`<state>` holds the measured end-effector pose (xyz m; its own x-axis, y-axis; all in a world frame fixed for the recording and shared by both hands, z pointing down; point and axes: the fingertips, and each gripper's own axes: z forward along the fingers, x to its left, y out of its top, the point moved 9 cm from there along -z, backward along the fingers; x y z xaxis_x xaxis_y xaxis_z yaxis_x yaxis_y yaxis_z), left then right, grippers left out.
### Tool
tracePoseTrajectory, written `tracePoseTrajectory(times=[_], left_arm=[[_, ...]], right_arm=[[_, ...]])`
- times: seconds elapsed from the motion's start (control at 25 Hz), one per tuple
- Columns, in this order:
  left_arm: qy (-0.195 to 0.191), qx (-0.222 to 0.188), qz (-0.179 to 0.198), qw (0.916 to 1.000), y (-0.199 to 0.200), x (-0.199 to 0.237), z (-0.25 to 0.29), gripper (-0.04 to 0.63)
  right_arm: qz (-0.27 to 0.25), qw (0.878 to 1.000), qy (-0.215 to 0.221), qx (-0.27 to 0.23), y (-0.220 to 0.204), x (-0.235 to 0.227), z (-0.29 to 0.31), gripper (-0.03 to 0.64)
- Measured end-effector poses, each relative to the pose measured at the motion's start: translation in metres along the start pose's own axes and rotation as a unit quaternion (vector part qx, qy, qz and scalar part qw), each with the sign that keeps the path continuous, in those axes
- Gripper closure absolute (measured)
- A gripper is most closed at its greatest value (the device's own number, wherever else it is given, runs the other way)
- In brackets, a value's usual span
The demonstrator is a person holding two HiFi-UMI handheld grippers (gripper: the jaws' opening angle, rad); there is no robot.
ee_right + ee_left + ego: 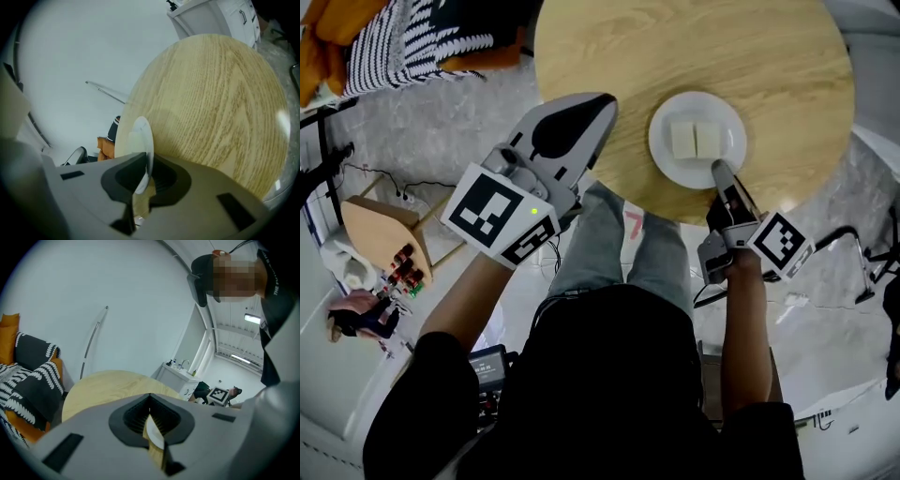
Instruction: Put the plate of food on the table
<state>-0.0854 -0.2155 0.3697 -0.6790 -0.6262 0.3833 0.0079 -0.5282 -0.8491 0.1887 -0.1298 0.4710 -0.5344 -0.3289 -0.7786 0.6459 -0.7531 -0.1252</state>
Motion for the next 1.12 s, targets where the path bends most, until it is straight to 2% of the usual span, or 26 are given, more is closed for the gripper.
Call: tracePoseTrajectory(times=[0.12, 0.24, 0.32, 0.44, 0.6, 0.88, 0.96, 1.12], left_arm=[[-0.012, -0.001, 0.002, 0.9999, -0.002, -0.004, 0.0, 0.589], [-0.021, -0.003, 0.004, 0.9998, -0.002, -0.004, -0.003, 0.589], [-0.024, -0.002, 0.002, 0.9997, -0.004, -0.001, -0.005, 0.589], [-0.026, 0.002, 0.001, 0.9997, -0.008, 0.002, -0.007, 0.589], [-0.029, -0.001, 0.005, 0.9996, -0.007, -0.001, -0.006, 0.589], [-0.031, -0.001, 0.007, 0.9995, -0.003, -0.003, -0.007, 0.589], [-0.031, -0.001, 0.006, 0.9995, -0.001, -0.004, -0.005, 0.589], [-0.031, -0.004, 0.004, 0.9995, 0.003, -0.007, -0.003, 0.589]], right_arm=[[-0.023, 1.0, -0.01, 0.011, -0.002, -0.002, -0.001, 0.581], [-0.052, 0.998, 0.007, 0.045, -0.007, -0.001, -0.005, 0.521], [-0.089, 0.993, 0.025, 0.072, -0.009, 0.003, -0.006, 0.483], [-0.166, 0.977, 0.041, 0.126, -0.014, 0.006, -0.005, 0.452], [-0.264, 0.944, 0.015, 0.197, -0.021, 0.005, -0.007, 0.431], [-0.361, 0.899, -0.038, 0.244, -0.024, 0.013, -0.006, 0.43], [-0.37, 0.893, -0.051, 0.25, -0.024, 0.013, -0.005, 0.43], [-0.368, 0.891, -0.063, 0.257, -0.025, 0.015, -0.007, 0.431]])
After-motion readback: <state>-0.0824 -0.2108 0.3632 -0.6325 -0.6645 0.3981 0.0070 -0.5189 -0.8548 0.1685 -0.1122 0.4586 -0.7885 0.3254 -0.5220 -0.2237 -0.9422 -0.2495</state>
